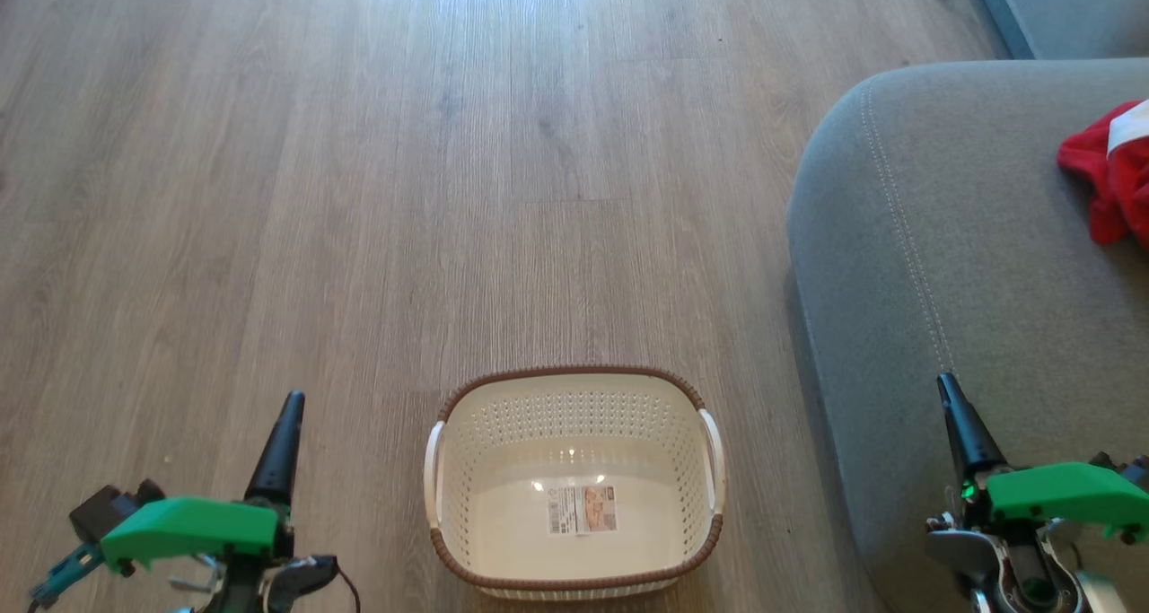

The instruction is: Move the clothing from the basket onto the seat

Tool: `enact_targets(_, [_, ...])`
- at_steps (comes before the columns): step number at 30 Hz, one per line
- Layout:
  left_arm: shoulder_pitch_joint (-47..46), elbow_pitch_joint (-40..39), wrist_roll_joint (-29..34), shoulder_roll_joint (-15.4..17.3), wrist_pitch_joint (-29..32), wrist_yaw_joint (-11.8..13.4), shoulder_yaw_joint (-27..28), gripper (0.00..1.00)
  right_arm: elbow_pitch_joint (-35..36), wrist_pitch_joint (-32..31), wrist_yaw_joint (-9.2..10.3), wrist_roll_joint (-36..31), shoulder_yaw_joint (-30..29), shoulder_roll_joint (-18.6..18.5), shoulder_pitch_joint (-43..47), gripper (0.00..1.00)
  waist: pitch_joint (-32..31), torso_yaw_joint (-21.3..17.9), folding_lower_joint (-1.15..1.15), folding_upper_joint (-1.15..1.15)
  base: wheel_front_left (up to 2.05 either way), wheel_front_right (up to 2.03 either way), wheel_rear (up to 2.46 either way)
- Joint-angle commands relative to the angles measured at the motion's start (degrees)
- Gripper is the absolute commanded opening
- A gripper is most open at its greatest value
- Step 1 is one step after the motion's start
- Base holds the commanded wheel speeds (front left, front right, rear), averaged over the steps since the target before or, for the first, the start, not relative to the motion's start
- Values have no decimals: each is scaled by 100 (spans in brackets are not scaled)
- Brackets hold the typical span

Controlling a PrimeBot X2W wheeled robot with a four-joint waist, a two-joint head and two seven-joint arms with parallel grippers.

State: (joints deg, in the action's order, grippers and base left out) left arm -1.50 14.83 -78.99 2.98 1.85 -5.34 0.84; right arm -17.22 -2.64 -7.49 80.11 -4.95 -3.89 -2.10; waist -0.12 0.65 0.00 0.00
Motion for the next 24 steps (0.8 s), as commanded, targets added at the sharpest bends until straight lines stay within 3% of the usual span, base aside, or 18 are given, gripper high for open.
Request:
enact_targets(1, [-336,-155,-149,52,44,-52,222,0,226,-42,0,138,62,0,-352,0,2,-3,0,0,0,0,0])
enact_targets(24, [-463,-79,-1378,44,406,-214,496,0,320,-389,0,1201,-163,101,-409,0,30,-65,0,0,0,0,0])
